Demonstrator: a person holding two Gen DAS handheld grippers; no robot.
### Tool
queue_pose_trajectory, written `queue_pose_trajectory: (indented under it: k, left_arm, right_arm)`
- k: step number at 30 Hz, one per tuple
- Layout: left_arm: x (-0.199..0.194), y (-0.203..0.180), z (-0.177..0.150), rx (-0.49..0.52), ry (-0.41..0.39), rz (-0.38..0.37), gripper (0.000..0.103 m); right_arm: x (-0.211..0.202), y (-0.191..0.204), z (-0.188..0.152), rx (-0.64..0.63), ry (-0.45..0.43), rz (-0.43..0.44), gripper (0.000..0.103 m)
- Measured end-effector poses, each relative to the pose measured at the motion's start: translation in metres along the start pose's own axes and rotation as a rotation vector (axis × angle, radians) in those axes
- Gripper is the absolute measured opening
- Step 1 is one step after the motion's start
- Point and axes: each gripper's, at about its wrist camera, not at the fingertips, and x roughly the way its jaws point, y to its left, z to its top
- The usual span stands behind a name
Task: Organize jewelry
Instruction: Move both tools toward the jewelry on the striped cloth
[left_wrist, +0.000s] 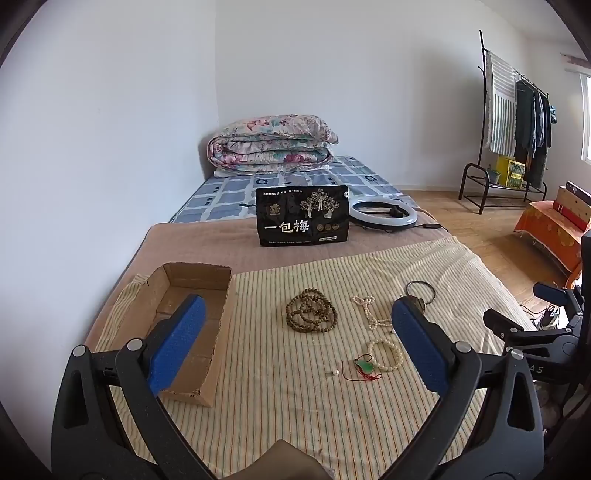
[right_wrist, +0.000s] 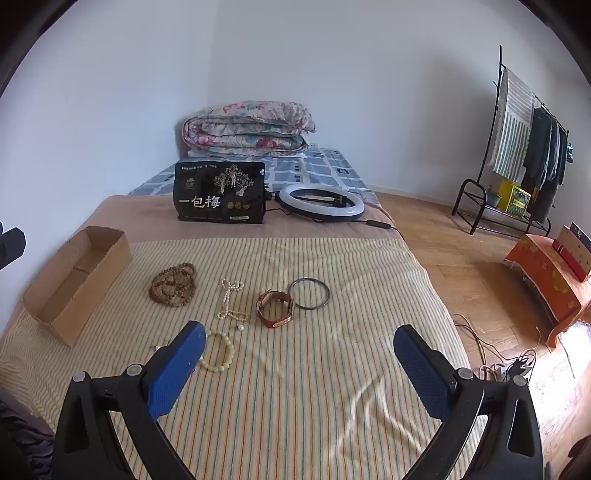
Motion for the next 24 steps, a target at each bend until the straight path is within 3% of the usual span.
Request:
queue_pose_trajectory:
  k: [18, 24]
  left_arm:
    - [0.039, 0.007, -0.01, 0.016, 0.102, 0.015, 0.102]
    - [0.055, 0.009, -0.016, 0.043, 0.16, -0.008, 0.102]
  right_arm:
    - [0.021, -0.006, -0.004, -0.004, 0.057, -0.036, 0.103]
    - [0.035, -0.011, -0.009, -0.011, 0.101, 0.006, 0.102]
